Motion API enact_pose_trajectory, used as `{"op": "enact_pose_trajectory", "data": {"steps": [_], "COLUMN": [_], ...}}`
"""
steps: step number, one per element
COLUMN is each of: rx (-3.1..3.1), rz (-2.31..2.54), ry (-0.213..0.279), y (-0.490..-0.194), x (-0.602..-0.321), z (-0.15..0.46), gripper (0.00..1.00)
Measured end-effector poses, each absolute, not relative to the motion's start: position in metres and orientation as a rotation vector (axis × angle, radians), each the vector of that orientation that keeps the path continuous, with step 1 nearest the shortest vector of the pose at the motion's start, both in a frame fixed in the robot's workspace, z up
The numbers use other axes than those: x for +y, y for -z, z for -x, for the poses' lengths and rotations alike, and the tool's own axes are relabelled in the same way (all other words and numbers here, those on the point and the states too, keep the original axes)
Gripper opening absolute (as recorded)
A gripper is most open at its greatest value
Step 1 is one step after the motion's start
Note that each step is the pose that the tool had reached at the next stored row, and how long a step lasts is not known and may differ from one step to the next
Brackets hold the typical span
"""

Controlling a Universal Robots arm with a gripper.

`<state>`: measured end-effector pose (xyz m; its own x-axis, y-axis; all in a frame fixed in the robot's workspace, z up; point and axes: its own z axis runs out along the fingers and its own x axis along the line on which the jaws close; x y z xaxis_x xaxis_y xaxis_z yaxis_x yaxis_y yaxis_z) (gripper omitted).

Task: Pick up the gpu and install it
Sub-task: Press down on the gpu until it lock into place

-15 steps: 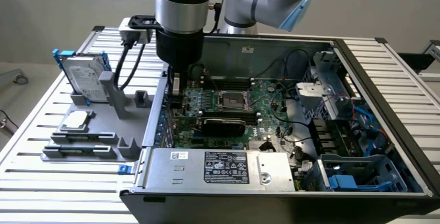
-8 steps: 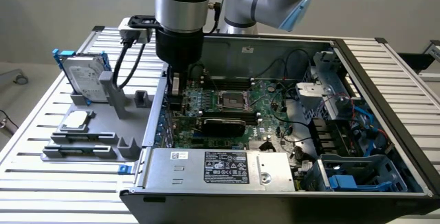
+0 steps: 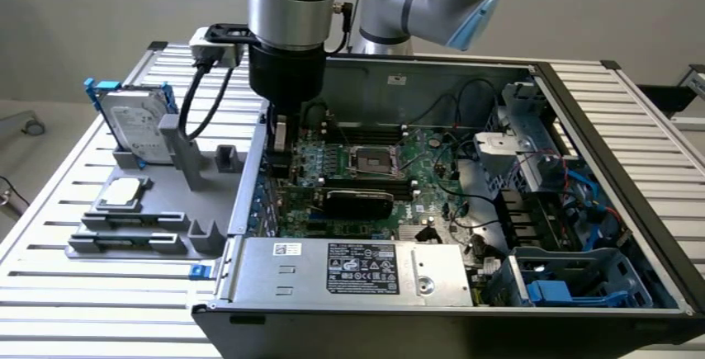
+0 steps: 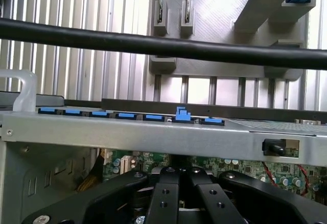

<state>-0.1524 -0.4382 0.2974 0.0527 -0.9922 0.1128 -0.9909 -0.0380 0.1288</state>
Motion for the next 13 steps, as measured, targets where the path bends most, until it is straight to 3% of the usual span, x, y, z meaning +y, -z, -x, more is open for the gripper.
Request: {"op": "enact_pose_trajectory", "data": {"steps": [13], "rx": [-2.052], "rz": [-2.129], "ry": [-0.004], "y": [-0.2972], "x": [-0.4324], "z": [0.1538], "gripper": [0.11]}}
